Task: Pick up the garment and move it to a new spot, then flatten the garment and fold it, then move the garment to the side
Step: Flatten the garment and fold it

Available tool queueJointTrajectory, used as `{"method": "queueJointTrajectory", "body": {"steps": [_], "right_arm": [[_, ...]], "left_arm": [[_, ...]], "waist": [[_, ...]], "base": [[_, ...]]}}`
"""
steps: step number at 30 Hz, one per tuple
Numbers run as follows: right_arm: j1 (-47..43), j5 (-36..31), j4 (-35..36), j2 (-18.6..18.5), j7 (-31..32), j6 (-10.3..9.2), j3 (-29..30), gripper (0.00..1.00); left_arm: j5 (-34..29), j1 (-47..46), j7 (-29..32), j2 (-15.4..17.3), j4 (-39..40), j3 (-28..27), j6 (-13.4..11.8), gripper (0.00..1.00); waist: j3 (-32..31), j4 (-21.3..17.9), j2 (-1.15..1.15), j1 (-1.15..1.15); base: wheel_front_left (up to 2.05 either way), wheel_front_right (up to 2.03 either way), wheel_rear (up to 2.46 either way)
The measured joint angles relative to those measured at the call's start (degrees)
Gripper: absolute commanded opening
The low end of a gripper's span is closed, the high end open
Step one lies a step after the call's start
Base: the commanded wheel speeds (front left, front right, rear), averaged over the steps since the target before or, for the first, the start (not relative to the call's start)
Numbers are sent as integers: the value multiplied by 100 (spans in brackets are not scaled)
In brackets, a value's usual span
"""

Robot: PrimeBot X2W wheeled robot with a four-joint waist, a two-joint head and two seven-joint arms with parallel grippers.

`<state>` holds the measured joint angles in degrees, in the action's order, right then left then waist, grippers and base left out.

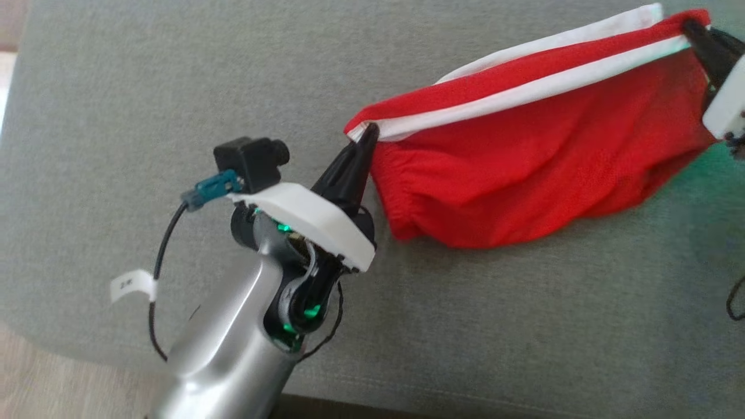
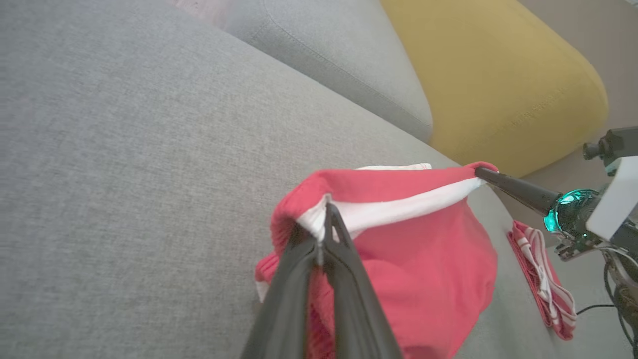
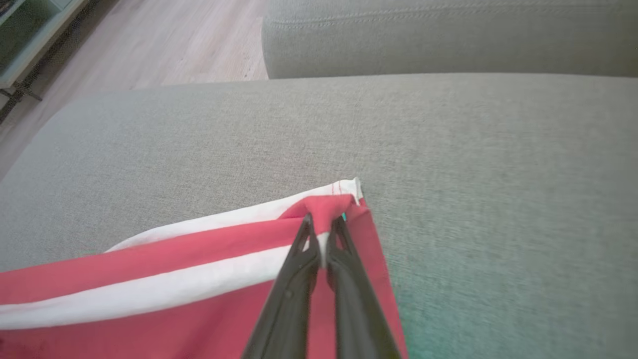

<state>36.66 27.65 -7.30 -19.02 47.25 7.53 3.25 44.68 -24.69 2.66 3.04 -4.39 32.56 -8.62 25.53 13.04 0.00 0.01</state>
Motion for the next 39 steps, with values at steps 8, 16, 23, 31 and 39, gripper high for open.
{"method": "queueJointTrajectory", "body": {"steps": [8, 16, 23, 31, 39], "right_arm": [[357, -102, -743, -26, -311, 0, -249, 0], [394, -68, -931, -202, -856, 0, -549, 100], [366, 34, -869, -441, -1102, 0, -738, 100], [-191, -68, -635, -876, -597, 0, -1029, 100], [-216, -563, -888, -692, -134, 0, -824, 100]], "left_arm": [[285, -448, -235, -49, -656, 312, -33, 0], [353, -531, -521, -66, -902, 560, -204, 86], [2, -506, -744, 25, -900, 672, -503, 100], [-1158, 69, -1455, 548, -250, 942, -1368, 100], [-2056, 230, -1696, 534, 131, 955, -1712, 100]], "waist": [[214, 225, 0, 0], [167, 216, 0, -1], [-35, 149, 0, -1], [-307, 80, 0, -1], [-124, 252, 0, -1]], "base": [[0, 0, 0], [0, 0, 0], [0, 0, 0], [0, 0, 0], [0, 0, 0]]}}
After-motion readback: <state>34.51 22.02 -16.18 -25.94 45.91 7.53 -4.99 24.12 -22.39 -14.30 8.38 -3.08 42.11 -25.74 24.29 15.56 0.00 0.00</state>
